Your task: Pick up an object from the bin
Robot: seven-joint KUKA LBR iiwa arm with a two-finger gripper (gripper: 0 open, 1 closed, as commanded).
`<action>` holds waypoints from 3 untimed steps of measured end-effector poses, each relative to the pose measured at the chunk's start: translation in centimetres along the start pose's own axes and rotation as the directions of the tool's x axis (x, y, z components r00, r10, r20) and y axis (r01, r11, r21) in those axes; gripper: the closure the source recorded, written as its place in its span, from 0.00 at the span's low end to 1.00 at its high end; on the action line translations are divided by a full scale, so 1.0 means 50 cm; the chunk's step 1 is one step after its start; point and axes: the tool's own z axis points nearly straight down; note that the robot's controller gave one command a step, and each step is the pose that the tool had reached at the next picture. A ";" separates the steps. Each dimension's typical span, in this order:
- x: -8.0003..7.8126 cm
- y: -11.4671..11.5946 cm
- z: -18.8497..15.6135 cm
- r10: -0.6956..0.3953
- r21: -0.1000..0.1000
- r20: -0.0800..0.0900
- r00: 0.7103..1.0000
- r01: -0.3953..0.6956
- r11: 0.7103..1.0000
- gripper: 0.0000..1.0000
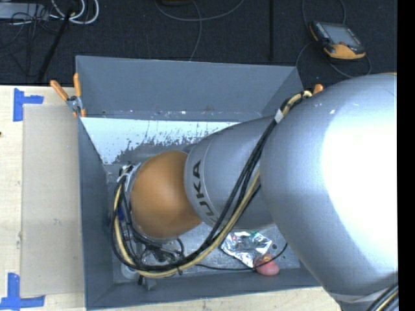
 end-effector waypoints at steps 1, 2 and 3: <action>0.042 -0.050 -0.059 0.097 0.001 -0.009 0.995 -0.097 0.995 0.00; 0.011 0.006 -0.086 0.037 -0.001 -0.008 0.999 -0.037 0.999 0.00; 0.023 -0.014 -0.001 -0.412 0.000 0.002 0.911 0.412 0.911 0.00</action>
Offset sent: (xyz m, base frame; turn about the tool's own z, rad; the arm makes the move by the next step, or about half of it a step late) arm -0.0093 -0.0314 0.0286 0.0960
